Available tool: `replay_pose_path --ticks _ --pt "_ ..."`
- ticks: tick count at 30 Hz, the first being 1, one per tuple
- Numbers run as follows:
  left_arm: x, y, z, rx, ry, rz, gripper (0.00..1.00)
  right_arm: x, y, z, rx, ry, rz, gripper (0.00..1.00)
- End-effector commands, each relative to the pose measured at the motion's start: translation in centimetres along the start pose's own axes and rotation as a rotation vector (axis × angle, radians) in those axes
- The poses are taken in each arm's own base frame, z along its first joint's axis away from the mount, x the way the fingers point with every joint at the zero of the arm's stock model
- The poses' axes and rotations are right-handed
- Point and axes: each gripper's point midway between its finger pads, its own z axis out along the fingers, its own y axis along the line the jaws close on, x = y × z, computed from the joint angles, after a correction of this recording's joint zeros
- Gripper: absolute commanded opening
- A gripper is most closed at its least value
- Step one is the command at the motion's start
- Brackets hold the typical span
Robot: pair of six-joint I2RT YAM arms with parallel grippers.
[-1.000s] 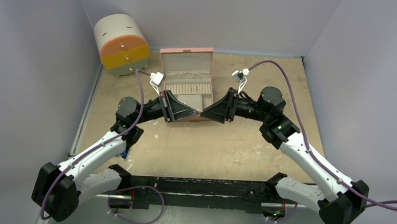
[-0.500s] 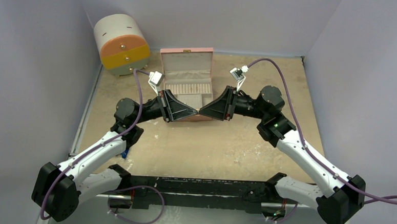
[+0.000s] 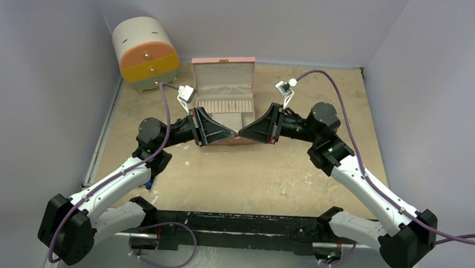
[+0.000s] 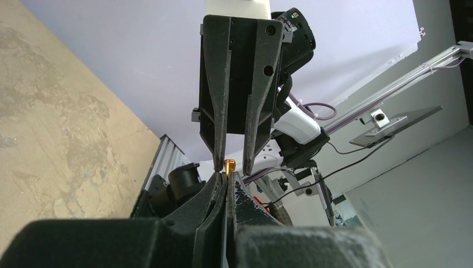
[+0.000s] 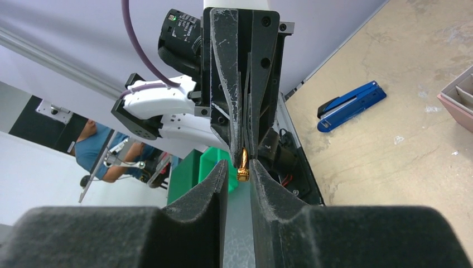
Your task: Organize the mixed jewelry
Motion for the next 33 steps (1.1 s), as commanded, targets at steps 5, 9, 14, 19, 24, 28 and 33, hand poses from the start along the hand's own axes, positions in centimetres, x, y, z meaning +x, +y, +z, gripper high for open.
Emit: replay_pose_path --ticks 5,9,14,19,24,28,33 --pt "-0.57 -1.89 -0.01 0.056 -0.027 0.044 0.00 -0.76 0.82 -0.30 -0.006 -0.028 -0.044 0.21" --pt "-0.67 -2.10 0.02 0.060 -0.028 0.047 0.00 -0.78 0.69 -0.39 0.004 -0.034 -0.043 0.21" --pt "-0.61 -1.94 -0.03 0.056 -0.029 0.045 0.00 -0.86 0.82 -0.45 0.004 -0.038 -0.048 0.18" --pt "-0.70 -1.93 -0.03 0.054 -0.035 0.046 0.00 -0.80 0.72 -0.46 0.006 -0.036 -0.045 0.12" --pt "-0.75 -1.88 0.02 0.053 -0.036 0.046 0.00 -0.73 0.81 -0.48 0.002 -0.033 -0.050 0.00" --pt "-0.85 -1.99 0.01 0.052 -0.041 0.047 0.11 -0.79 0.93 -0.58 0.002 -0.039 -0.053 0.00" --pt "-1.19 -1.94 -0.10 0.014 -0.054 0.068 0.35 -1.04 1.16 -0.61 0.009 -0.038 -0.062 0.00"
